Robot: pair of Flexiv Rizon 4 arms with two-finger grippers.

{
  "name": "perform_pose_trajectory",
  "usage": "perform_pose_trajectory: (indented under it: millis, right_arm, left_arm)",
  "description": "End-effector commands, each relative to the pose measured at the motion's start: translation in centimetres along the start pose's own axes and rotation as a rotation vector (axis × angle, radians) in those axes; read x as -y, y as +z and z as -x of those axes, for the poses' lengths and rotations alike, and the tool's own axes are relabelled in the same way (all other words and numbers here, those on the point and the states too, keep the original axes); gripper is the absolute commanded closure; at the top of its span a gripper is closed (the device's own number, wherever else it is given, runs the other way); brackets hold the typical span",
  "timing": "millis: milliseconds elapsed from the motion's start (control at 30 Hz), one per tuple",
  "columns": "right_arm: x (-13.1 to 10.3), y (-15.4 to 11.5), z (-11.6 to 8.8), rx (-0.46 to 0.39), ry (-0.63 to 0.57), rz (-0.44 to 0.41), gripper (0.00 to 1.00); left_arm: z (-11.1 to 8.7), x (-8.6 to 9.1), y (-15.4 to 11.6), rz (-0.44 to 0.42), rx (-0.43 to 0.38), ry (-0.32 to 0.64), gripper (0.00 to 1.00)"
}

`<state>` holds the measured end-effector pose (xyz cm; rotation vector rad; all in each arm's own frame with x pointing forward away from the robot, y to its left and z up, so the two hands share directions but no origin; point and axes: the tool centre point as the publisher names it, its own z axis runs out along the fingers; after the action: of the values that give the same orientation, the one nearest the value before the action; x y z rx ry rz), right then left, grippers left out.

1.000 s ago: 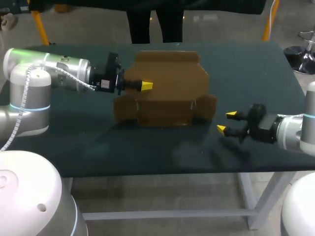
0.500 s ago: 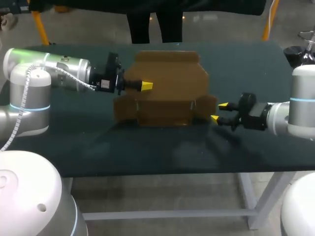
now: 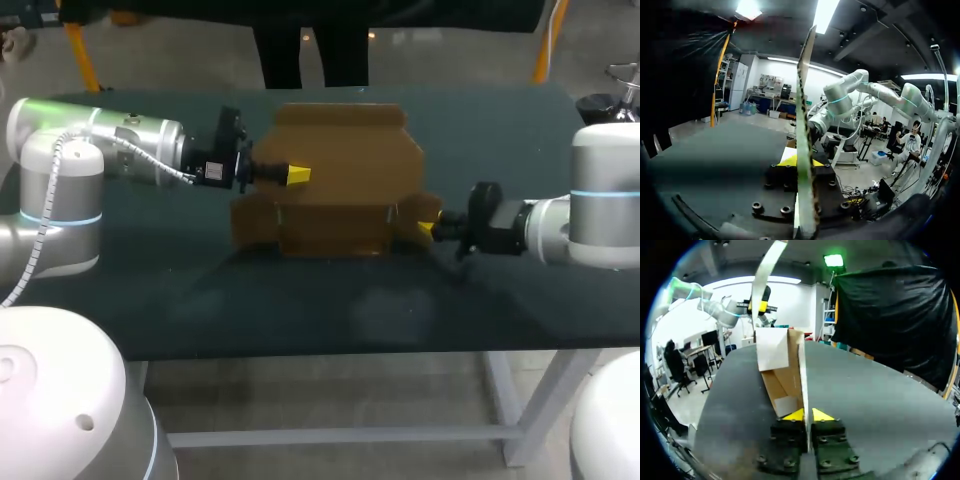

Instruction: Assemble the packaging by folding the flat box into shape, placing the metal phone stand inside, and closing the box properly

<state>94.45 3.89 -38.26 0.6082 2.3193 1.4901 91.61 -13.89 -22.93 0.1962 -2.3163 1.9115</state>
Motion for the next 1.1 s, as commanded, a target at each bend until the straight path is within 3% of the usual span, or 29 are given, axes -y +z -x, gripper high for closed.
perform_pose_trajectory:
  millis: [33,833,1033,1100]
  right_arm:
    - [0.2,0.2,-0.1,-0.001,0.002,-0.001,1.00]
    - [0.1,1.3,-2.8,0.079,0.061,0.004,1.00]
    - [0.1,1.9,-3.3,0.104,0.083,0.006,0.97]
    - [0.1,2.0,-3.5,0.113,0.092,0.010,0.89]
  left_arm:
    - [0.1,-0.3,0.0,0.000,-0.001,0.000,1.00]
    - [0.1,-0.3,0.0,0.000,-0.001,0.000,1.00]
    - [0.1,-0.3,0.0,0.000,-0.001,0.000,1.00]
    - [0.1,-0.3,0.0,0.000,-0.001,0.000,1.00]
